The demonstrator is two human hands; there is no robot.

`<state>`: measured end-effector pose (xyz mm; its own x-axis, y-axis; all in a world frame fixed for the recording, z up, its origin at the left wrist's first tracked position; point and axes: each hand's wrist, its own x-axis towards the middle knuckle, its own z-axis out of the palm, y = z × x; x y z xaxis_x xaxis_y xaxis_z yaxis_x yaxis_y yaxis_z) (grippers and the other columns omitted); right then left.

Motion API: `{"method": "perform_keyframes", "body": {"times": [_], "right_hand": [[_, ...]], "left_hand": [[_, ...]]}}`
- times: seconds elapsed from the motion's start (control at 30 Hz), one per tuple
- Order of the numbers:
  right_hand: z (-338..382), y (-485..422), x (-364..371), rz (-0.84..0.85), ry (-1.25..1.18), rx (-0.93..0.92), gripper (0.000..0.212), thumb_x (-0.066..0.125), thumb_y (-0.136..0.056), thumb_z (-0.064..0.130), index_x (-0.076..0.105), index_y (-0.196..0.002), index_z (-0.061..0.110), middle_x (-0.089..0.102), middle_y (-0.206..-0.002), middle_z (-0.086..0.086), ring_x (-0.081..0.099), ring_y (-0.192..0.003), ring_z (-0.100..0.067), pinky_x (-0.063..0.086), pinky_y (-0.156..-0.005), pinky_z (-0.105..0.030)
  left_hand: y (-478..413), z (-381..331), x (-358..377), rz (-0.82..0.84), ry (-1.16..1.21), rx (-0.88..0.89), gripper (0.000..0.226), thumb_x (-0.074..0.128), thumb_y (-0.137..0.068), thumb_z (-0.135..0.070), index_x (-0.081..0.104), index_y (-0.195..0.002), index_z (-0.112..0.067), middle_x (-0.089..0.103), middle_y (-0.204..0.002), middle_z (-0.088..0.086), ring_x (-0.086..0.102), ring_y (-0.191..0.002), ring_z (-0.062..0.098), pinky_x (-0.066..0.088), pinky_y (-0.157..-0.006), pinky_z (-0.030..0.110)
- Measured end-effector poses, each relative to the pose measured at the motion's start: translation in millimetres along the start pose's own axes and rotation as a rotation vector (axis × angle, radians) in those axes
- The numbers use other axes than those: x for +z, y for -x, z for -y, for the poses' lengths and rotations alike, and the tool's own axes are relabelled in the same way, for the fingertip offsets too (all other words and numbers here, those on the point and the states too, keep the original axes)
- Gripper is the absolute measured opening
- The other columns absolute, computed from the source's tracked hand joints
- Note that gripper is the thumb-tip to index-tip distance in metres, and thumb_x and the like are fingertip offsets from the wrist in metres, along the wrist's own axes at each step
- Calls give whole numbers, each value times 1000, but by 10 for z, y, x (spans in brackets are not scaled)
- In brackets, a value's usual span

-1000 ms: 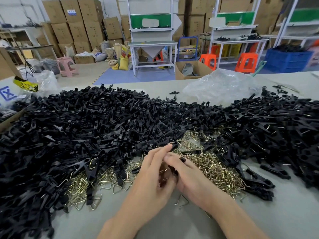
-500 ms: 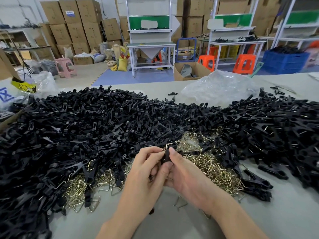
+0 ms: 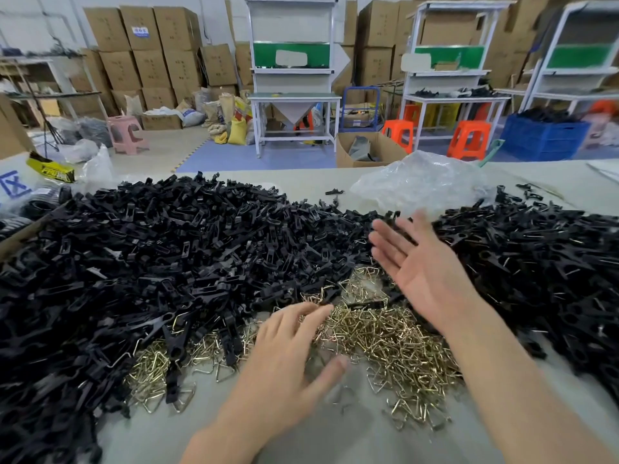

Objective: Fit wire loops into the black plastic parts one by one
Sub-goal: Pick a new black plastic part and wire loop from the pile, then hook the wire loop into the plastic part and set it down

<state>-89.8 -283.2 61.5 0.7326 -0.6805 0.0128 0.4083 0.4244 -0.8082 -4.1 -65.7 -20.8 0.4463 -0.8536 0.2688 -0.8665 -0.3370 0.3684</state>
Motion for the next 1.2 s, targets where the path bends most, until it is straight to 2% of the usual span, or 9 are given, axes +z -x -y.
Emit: {"method": "perform_keyframes", "body": {"times": [0.07,0.13,0.27,0.4,0.5,0.7,0.9,1.07,1.2], "right_hand": [[-304,139,24,-4,273,-48,31,56,-103,31,58,-131,19,77,-111,-4,75,-95,-21,61,-81,-32],[-575,266,74,8,591,-160,28,52,-105,26,58,-132,31,75,-107,10,72,-89,-16,59,-76,-24],[-962,425,140,149,1272,-461,40,46,-105,31,48,-145,36,60,-128,23,54,-116,6,38,-98,-7],[-1139,433,43,238,1789,-493,44,42,-104,43,50,-146,33,45,-152,9,41,-139,-12,20,-120,-32],[-1144,427,64,192,1768,-515,32,53,-100,39,66,-129,33,58,-140,4,56,-124,-19,33,-113,-37],[-1188,399,51,145,1756,-580,22,60,-98,32,71,-116,31,63,-127,6,60,-111,-19,37,-107,-35],[-1187,380,35,139,1710,-583,13,62,-96,29,67,-108,32,58,-109,11,57,-101,-13,34,-96,-27],[-1154,397,55,102,1709,-570,17,59,-98,27,65,-114,29,56,-105,10,53,-98,-11,39,-95,-29],[-1138,406,65,110,1729,-537,20,52,-101,32,61,-119,29,56,-110,13,50,-103,-8,39,-99,-27]], "left_hand": [[12,36,47,94,-141,11,76,21,-88,-81,4,-154,-47,3,-161,-16,-10,-148,1,-11,-122,36],[-4,79,25,78,-224,-43,79,17,-88,-79,11,-156,-40,5,-165,-6,-8,-153,14,-17,-121,41],[-42,286,-106,-144,-290,-303,69,38,-96,-64,37,-153,-24,31,-158,11,21,-151,29,3,-124,48],[-59,411,-94,-243,-301,-329,50,67,-91,-45,64,-130,-13,60,-131,13,54,-127,34,36,-112,51],[-101,416,-45,-341,-296,-269,32,76,-84,-32,70,-110,-16,68,-109,4,63,-108,30,48,-98,47],[-131,427,-35,-414,-272,-137,22,81,-78,-17,62,-88,-21,66,-89,-7,65,-94,23,35,-92,34],[-136,385,-102,-355,-216,-185,26,79,-84,-19,69,-108,-15,72,-88,-4,69,-91,24,48,-85,38],[-133,381,-196,-329,-63,-284,49,38,-97,-47,65,-123,-15,69,-93,-6,58,-109,16,52,-74,29],[-123,459,-216,-382,60,-342,62,22,-93,-58,59,-127,-23,50,-79,-17,52,-91,12,41,-70,28]]}}
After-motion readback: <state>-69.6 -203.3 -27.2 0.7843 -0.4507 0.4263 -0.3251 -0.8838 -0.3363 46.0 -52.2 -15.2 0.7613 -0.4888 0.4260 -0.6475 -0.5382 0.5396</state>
